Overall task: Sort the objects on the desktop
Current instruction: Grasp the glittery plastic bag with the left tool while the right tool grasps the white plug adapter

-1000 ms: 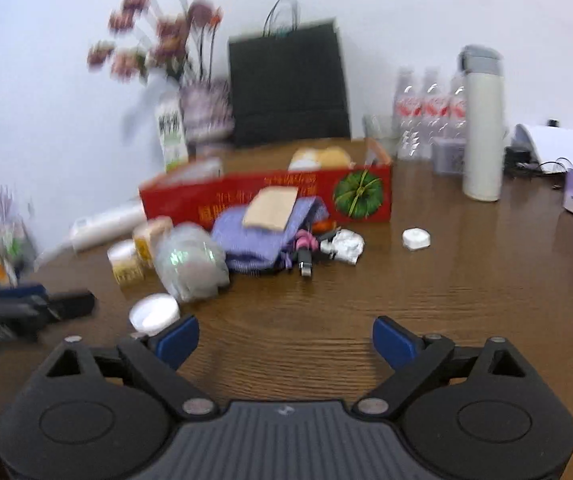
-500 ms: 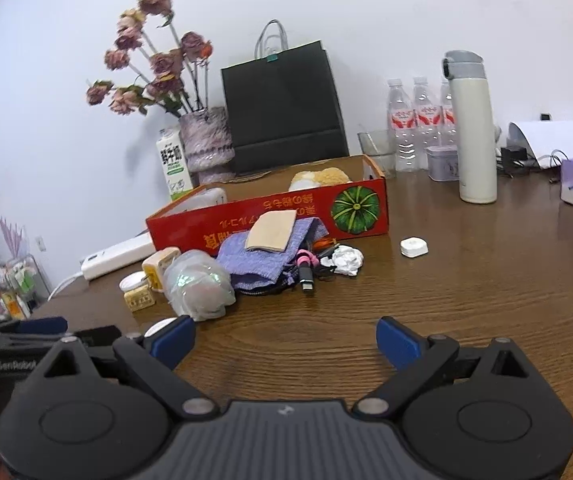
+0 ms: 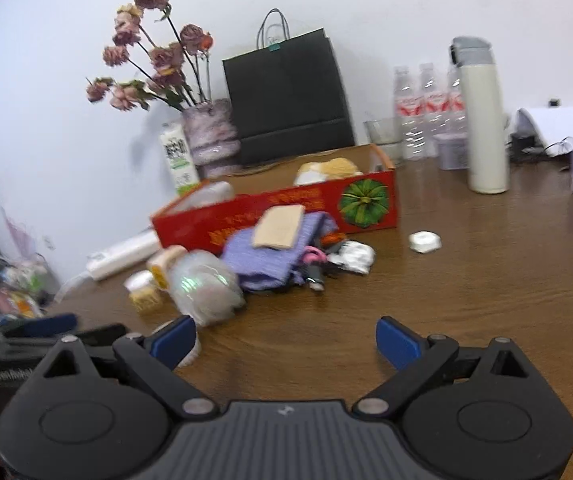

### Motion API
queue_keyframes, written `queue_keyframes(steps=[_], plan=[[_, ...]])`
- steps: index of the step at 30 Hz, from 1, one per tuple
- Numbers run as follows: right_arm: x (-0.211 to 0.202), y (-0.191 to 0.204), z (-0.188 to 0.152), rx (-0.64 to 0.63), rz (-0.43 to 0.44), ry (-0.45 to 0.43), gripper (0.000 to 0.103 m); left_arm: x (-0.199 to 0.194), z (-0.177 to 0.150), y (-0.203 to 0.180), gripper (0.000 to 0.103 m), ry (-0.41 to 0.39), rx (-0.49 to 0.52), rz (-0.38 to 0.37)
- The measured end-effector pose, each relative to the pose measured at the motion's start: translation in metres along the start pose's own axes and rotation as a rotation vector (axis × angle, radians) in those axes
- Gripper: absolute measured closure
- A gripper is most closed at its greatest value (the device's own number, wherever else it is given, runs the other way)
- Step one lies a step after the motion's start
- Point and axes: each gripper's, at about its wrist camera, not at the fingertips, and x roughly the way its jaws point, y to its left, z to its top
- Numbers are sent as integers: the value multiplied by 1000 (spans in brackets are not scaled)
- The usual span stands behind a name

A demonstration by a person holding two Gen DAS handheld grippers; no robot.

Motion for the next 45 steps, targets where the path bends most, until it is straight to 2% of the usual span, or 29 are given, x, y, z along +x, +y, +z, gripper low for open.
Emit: queue_keyframes(steps=[2,5,7,8,10,11,12,13,14,16,19,22,26,30,35,38,41,45], plan=[[7,8,20,-6,26,-2,14,10,7,-5,0,0,29,-25],[21,27,53,-52,79,-20,14,39,18,-12,3,47,42,-27],[42,43,73,-87,118,27,15,56,24,-11,6,69,15,-82],[57,52,83,-104,141,73,15,64,25,-8,11,79,-8,-118],[93,72,96,-155,194,206,19,77,27,-1,30,109,-61,-170],[112,80,102,-162,203,264,21,82,26,1,57,128,-69,-192],[133,88,106,-172,209,334,22,82,23,2,63,139,-75,-197],[155,95,108,-172,206,394,30,80,22,6,65,135,-87,-190],[174,101,109,-174,191,445,39,76,22,12,69,126,-115,-151],[208,109,106,-176,154,539,47,65,21,29,69,114,-162,-114],[233,113,100,-156,141,600,48,43,19,60,69,108,-262,-58],[241,116,88,-132,139,624,46,23,17,81,69,82,-285,29],[237,121,82,-145,121,577,50,15,14,98,69,87,-309,89],[226,122,78,-201,91,520,50,11,12,101,68,93,-310,106],[153,105,96,-220,110,352,50,10,20,87,68,103,-272,65],[102,84,92,-248,62,277,50,10,22,70,68,108,-236,28],[68,53,72,-225,5,283,50,9,16,44,68,137,-203,-33],[38,23,42,-192,-33,330,50,1,1,13,67,164,-102,-82]])
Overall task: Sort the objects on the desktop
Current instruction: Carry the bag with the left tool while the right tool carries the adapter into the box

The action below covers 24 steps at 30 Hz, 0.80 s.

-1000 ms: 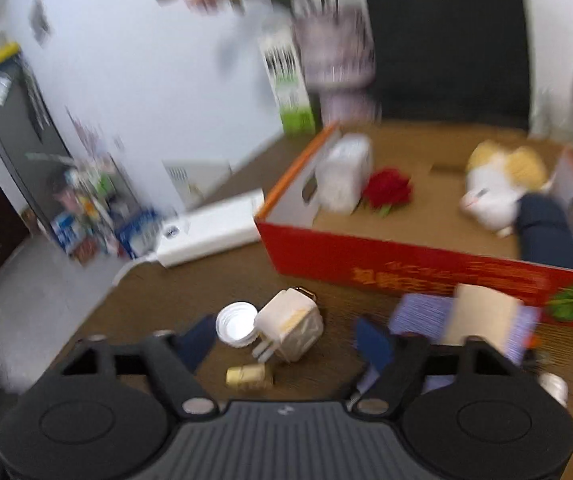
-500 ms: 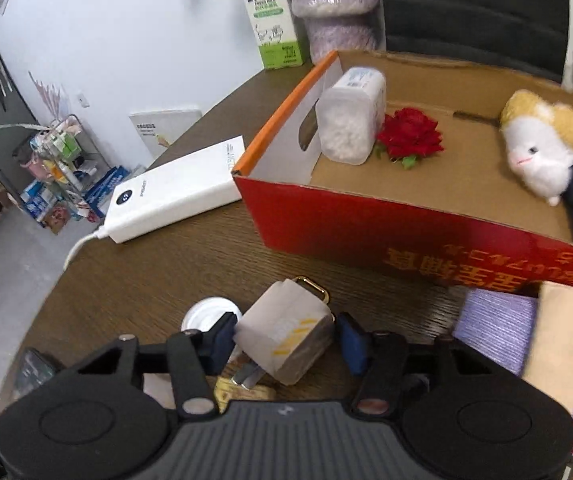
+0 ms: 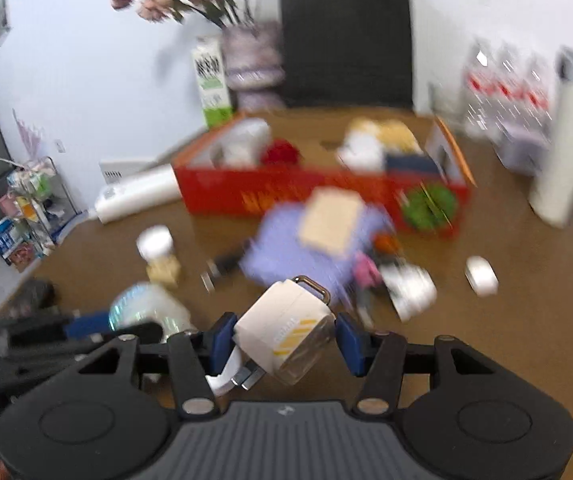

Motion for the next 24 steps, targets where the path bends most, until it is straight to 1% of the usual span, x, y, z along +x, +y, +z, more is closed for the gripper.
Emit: queue_keyframes(steps=[4,5,6,8,9,10,11,12,14,16,17,18,19,20,22,23,24], plan=[[-7,-3,-20,-36,26,15,50,-10,-11,-13,65,1,67,12],[-7,-2,-22,-41,35,19,50,-12,-13,-16,60,5,84,12],[-6,-1,-24,-38,42,10,51,-14,-15,-18,53,6,100,12],[-7,3,-26,-39,42,-3,49,-17,-20,-22,49,17,140,22],[-10,6,-27,-35,46,-17,46,-19,-22,-23,47,22,152,25],[-13,6,-30,-28,55,-28,38,-21,-24,-23,44,23,158,26],[-16,4,-33,-10,70,-40,33,-22,-25,-21,40,23,156,23],[-17,2,-35,10,78,-45,33,-23,-25,-18,35,24,151,17],[-18,0,-40,31,83,-42,34,-22,-24,-13,34,24,132,16],[-12,0,-43,52,80,-28,34,-14,-22,-7,37,42,105,11],[-8,0,-44,66,73,-26,38,-9,-21,-4,49,59,90,1],[-5,0,-45,84,63,-32,45,-6,-21,-1,71,74,76,-20],[-1,-2,-45,114,77,-41,61,-5,-20,2,75,79,62,-46],[1,-1,-45,134,72,-53,66,-5,-19,6,76,73,41,-63],[-1,6,-43,102,22,-84,72,-12,-9,17,79,40,-5,-74],[-3,8,-41,88,9,-102,73,-17,1,23,79,13,-19,-72],[-8,8,-38,88,14,-125,73,-22,11,27,79,-16,-29,-68]])
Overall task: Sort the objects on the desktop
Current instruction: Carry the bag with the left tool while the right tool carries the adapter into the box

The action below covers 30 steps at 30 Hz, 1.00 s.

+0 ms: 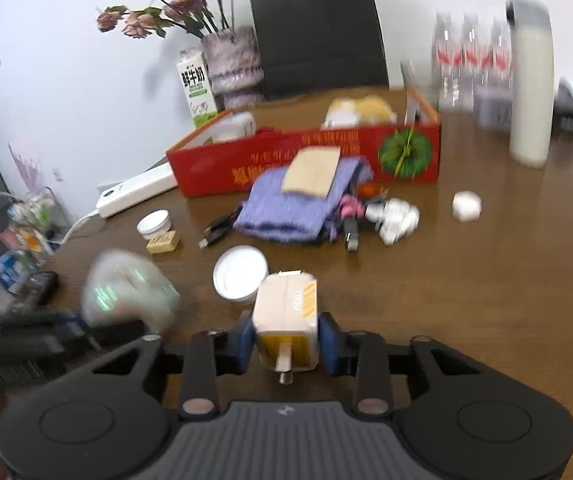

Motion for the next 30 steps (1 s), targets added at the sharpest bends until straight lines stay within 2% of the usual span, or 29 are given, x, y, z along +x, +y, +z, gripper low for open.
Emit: queue_keyframes(steps=[4,7,9,12,16,18,19,21,23,25,26,28,30], plan=[[-11,-6,26,-15,-5,-68,73,-19,52,16,79,-117,-11,-3],[-12,-12,54,-18,-1,-109,73,-8,88,18,79,-140,31,7],[-4,-16,81,-29,3,-134,73,13,115,21,79,-113,43,-14],[25,-23,129,-12,-2,-133,73,66,156,31,79,-7,13,-57],[93,-39,186,66,-9,-66,73,137,189,34,79,81,40,56],[128,-44,200,86,-38,-16,73,168,194,39,79,135,62,96],[148,-44,203,63,-87,17,73,181,194,43,79,167,59,118],[177,-43,200,34,-147,73,73,204,189,52,78,238,59,159],[195,-41,189,11,-162,113,73,218,179,57,74,300,91,183],[209,-41,179,-2,-176,154,72,214,171,53,70,288,178,208],[212,-43,177,-1,-183,166,71,214,169,51,69,306,197,222],[214,-46,178,5,-176,186,63,208,173,53,68,328,195,217],[202,-46,183,24,-170,166,56,199,183,55,66,333,195,215]])
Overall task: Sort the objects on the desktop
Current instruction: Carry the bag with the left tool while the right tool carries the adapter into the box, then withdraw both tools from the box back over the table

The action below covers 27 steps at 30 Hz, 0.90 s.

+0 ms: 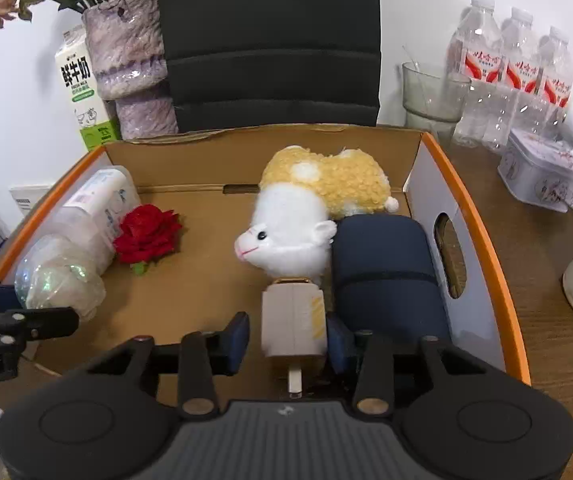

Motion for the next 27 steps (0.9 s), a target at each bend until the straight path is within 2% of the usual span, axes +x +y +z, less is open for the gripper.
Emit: queue_keyframes(steps=[1,2,3,4,8,13,14,17,19,22,24,27], plan=[[-10,-1,3,-4,-5,-25,47,-6,4,3,64,-6,-6,9],[-20,-1,6,-11,-9,-48,42,-13,7,6,55,-14,-17,13],[-32,-3,10,-17,-10,-74,41,-21,10,8,40,-20,-28,9],[-42,-4,14,-16,-8,-91,41,-29,10,10,33,-29,-34,-2],[-79,-8,20,-2,17,-145,38,-46,10,5,30,-18,-21,1],[-118,-4,-4,-20,38,-191,36,-71,-6,4,27,-67,-81,16],[-126,-5,-14,-17,41,-206,34,-82,-14,2,25,-100,-111,21],[-151,-5,-58,-27,47,-267,23,-107,-55,-13,0,-235,-208,75],[-157,-5,-93,-47,47,-272,18,-116,-93,-36,0,-295,-215,86],[-158,-2,-141,-58,2,-241,18,-122,-148,-72,0,-339,-215,86],[-160,1,-170,-69,-10,-229,18,-123,-179,-92,0,-360,-168,77],[-167,1,-209,-70,28,-234,18,-120,-212,-116,0,-366,-80,139]])
